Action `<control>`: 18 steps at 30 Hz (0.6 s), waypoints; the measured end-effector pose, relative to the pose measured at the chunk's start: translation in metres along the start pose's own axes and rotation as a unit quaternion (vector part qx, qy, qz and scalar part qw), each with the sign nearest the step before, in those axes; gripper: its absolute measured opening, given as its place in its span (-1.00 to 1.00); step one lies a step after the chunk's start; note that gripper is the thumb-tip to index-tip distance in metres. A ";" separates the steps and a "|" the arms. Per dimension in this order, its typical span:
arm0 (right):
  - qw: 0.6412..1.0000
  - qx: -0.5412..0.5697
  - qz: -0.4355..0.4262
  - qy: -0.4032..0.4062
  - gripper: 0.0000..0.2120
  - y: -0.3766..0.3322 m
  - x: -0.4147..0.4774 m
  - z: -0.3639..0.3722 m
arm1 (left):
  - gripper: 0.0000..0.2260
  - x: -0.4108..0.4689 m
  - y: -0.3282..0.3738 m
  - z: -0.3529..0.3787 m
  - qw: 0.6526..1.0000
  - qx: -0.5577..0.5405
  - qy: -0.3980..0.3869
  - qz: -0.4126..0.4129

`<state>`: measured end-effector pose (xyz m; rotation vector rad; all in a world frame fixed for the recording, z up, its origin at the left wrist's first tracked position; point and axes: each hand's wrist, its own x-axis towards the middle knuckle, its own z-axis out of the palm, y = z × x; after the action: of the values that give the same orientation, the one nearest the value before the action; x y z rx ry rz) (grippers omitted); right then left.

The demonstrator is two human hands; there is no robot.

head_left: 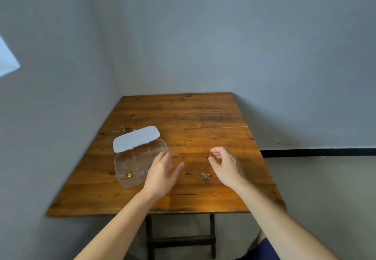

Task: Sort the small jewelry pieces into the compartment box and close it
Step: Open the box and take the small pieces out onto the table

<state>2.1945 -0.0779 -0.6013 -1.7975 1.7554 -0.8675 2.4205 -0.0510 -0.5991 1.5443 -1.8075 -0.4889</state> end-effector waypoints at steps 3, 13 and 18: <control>0.998 0.004 -0.036 -0.046 -0.68 -0.030 0.009 0.022 | -0.68 -0.004 -0.013 -0.027 0.999 0.015 0.022 -0.019; 0.922 -0.183 -0.216 -0.263 -0.39 -0.096 0.035 0.075 | -0.54 -0.015 -0.065 -0.070 0.984 0.163 -0.029 -0.065; 0.889 -0.251 -0.226 -0.309 -0.36 -0.096 0.048 0.090 | -0.56 -0.008 -0.070 -0.065 0.965 0.242 -0.086 -0.055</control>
<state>2.3247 -0.1277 -0.5887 -2.5139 1.2098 0.0801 2.5166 -0.0480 -0.6041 1.9906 -2.0887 -0.2428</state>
